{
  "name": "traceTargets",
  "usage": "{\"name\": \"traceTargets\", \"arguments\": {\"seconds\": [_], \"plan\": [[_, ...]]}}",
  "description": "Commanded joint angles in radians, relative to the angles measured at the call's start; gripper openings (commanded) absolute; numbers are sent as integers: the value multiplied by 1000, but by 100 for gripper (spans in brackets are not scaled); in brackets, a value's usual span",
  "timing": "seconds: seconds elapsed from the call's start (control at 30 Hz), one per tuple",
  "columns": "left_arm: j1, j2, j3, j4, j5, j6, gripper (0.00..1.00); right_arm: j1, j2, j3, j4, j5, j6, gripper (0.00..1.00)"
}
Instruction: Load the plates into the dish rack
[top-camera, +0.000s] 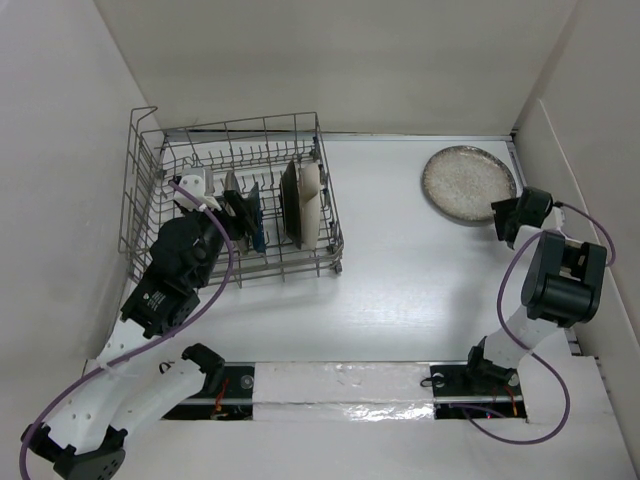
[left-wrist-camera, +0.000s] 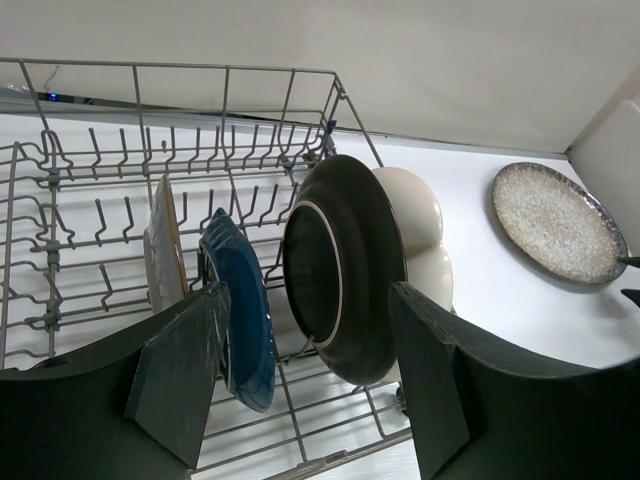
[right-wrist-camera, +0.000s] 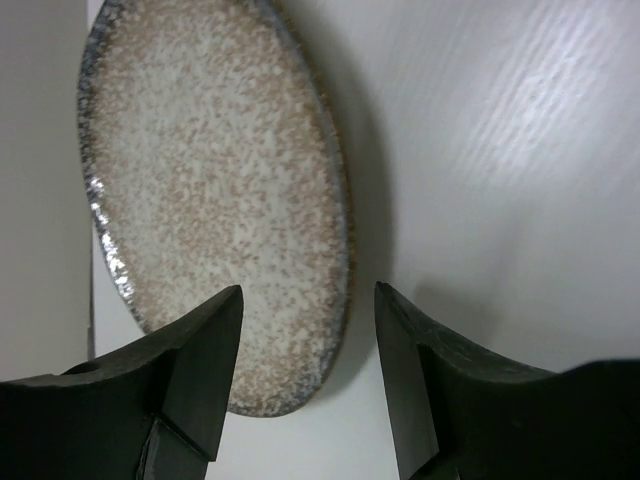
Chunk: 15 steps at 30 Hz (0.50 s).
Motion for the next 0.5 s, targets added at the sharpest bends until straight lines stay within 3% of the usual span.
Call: {"name": "traceTargets", "arguments": {"seconds": [0.0, 0.33, 0.47], "plan": [[1, -6, -5, 48, 23, -9, 61, -26, 13, 6, -22, -16, -88, 63], [1, -37, -11, 48, 33, -6, 61, -15, 146, 233, -283, -70, -180, 60], [1, -52, -9, 48, 45, -6, 61, 5, 215, 352, -411, -58, -199, 38]]}}
